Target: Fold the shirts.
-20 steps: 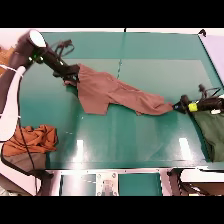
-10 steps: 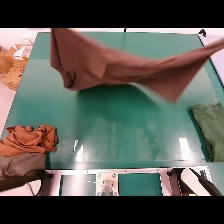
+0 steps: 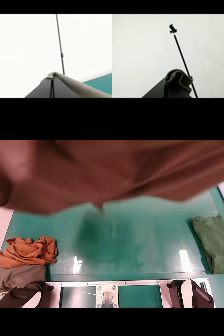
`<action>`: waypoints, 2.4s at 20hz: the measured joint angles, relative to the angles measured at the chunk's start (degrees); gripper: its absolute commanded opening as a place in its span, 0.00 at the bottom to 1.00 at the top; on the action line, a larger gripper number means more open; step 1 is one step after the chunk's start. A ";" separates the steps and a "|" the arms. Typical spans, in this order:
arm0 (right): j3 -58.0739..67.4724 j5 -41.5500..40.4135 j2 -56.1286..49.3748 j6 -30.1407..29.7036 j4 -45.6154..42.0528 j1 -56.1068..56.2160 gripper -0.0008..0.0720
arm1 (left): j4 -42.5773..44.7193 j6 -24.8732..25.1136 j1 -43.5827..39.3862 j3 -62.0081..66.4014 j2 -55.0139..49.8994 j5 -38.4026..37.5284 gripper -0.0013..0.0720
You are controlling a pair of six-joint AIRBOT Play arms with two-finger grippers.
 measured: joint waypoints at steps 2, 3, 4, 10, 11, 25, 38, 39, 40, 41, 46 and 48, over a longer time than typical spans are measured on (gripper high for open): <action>-1.99 0.04 0.07 0.00 -0.57 -0.15 0.03 | 1.81 0.15 -0.02 -3.69 0.00 -0.55 0.05; -3.82 0.22 -0.22 0.00 -0.66 -0.15 0.03 | 2.58 0.17 -0.02 -6.29 -0.63 -0.87 0.05; -6.49 0.63 -0.87 -0.24 -1.20 -0.15 0.03 | 2.93 0.20 -0.02 -9.01 -1.73 -0.87 0.05; -28.04 -1.18 -12.66 -7.61 -1.77 7.80 0.03 | 1.27 0.94 -0.02 -19.98 -18.16 -0.11 0.05; -30.73 -2.49 -16.35 -8.68 -2.08 9.42 0.03 | 0.48 1.22 -0.04 -20.76 -22.43 0.02 0.05; -12.15 -1.60 -64.24 -12.07 -2.64 14.75 0.03 | -3.10 -1.18 2.43 -21.46 -50.16 9.75 0.05; -7.96 12.50 -66.05 -2.49 -29.53 14.49 0.03 | -6.56 -2.03 2.34 -25.40 -53.68 -15.08 0.05; -7.93 12.68 -66.05 -2.12 -30.34 14.49 0.03 | -6.80 -2.27 2.25 -26.49 -53.77 -15.82 0.05; -7.93 12.94 -66.12 -1.92 -30.97 14.53 0.03 | -7.10 -2.43 2.19 -27.47 -53.83 -16.11 0.05; -7.93 13.00 -66.14 -1.75 -31.63 14.71 0.03 | -7.56 -2.49 2.19 -28.41 -53.86 -16.26 0.05; -7.91 13.33 -66.31 -1.49 -34.42 15.58 0.52 | -10.73 -2.71 2.12 -30.67 -53.90 -15.80 0.55; -7.48 13.49 -66.34 -1.44 -35.04 15.63 0.54 | -11.85 -2.75 2.14 -30.93 -53.90 -16.28 0.92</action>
